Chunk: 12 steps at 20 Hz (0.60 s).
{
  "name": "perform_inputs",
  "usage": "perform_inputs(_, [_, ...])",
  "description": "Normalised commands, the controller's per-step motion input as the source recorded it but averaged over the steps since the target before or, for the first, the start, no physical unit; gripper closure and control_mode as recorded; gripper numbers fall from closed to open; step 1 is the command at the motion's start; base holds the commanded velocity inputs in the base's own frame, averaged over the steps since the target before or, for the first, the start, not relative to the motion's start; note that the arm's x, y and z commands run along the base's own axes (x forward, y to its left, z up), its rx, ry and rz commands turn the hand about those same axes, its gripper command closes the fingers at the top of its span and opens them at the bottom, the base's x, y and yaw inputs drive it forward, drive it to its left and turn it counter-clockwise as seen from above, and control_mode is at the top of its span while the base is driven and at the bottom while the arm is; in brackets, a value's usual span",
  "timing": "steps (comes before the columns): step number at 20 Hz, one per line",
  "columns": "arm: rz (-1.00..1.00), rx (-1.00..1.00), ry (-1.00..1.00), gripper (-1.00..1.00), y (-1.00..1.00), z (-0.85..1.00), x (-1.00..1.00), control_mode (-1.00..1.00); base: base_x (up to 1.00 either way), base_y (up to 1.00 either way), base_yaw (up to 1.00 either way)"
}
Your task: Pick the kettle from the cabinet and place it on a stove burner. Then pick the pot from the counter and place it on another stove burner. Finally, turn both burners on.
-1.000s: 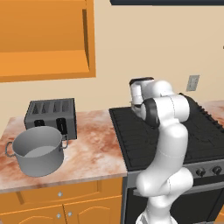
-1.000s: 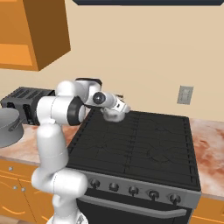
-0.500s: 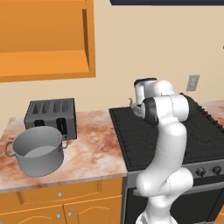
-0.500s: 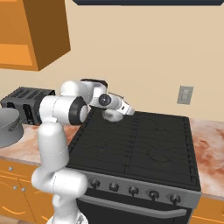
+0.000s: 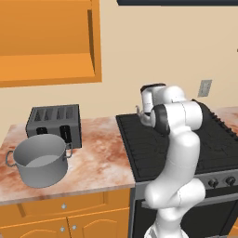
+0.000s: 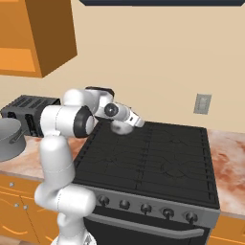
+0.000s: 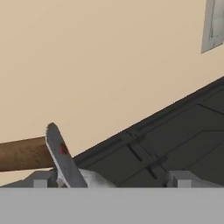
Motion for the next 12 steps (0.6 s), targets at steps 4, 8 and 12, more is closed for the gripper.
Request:
perform_inputs(4, [0.0,0.0,0.0,-1.0,0.09,0.0,-0.16,-1.0,0.0,0.0,0.0])
perform_inputs(8, [0.0,0.0,0.0,-1.0,0.0,0.0,-0.2,-1.0,0.0,0.0,0.0])
perform_inputs(12, [0.0,0.0,0.0,-1.0,0.0,0.0,-0.18,-1.0,0.0,0.0,0.0])
